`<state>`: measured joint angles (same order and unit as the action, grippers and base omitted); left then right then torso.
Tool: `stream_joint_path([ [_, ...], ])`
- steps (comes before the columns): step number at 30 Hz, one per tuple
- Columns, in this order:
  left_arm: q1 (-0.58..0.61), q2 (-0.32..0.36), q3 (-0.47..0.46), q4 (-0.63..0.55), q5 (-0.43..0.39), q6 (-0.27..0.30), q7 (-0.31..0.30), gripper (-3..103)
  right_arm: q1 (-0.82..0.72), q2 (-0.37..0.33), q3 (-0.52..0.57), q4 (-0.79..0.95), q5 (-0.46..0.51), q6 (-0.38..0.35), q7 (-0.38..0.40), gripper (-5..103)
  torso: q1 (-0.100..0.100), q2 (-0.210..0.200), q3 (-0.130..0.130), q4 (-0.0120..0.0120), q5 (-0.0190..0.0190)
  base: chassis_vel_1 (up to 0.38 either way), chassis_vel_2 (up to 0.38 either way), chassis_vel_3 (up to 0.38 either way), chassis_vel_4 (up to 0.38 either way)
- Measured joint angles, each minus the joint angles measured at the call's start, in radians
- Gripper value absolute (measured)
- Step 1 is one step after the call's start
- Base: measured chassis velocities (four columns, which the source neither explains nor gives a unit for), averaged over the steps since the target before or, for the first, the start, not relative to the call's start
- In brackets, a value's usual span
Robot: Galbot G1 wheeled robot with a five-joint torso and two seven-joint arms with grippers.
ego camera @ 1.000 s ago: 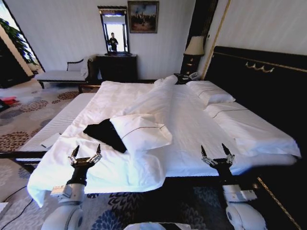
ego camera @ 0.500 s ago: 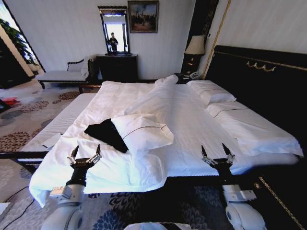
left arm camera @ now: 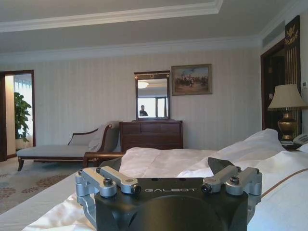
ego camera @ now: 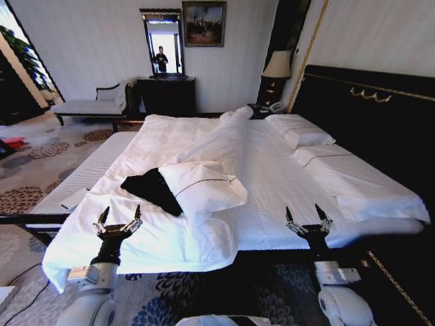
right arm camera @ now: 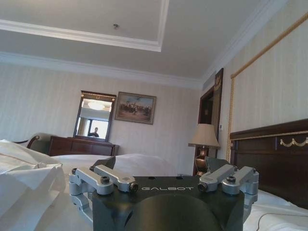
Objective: Fold the clothes on the bed.
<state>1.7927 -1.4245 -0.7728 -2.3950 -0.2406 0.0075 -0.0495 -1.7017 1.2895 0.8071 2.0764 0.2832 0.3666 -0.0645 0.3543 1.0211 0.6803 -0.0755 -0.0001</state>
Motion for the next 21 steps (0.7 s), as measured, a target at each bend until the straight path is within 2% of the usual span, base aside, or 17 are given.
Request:
stream_joint_path([
  [10, 0.023, -0.015, 0.0, -0.012, 0.018, -0.009, 0.0, 100, 0.015, 0.002, -0.01, -0.023, 0.002, 0.017, 0.004, 100, 0.0, 0.0, 0.0, -0.0001, 0.0002, -0.037, 0.037, 0.038, -0.032],
  [15, 0.034, -0.019, -0.012, -0.026, 0.019, -0.013, 0.0, 100, 0.032, -0.005, -0.026, -0.026, 0.011, 0.022, 0.044, 100, 0.0, 0.0, 0.0, 0.0001, 0.0, -0.082, 0.084, 0.064, -0.099],
  [18, 0.035, -0.018, -0.032, -0.043, 0.009, -0.009, -0.001, 100, 0.042, -0.019, -0.039, -0.024, 0.052, 0.02, 0.069, 100, 0.001, 0.0, 0.0, 0.0, 0.0001, -0.018, 0.02, 0.014, -0.027],
  [21, 0.04, -0.011, -0.066, -0.066, -0.014, 0.001, -0.007, 100, 0.055, -0.067, -0.074, -0.003, 0.17, -0.021, 0.102, 100, 0.0, 0.0, 0.0, -0.0003, 0.0001, 0.0, 0.0, 0.0, 0.0],
])
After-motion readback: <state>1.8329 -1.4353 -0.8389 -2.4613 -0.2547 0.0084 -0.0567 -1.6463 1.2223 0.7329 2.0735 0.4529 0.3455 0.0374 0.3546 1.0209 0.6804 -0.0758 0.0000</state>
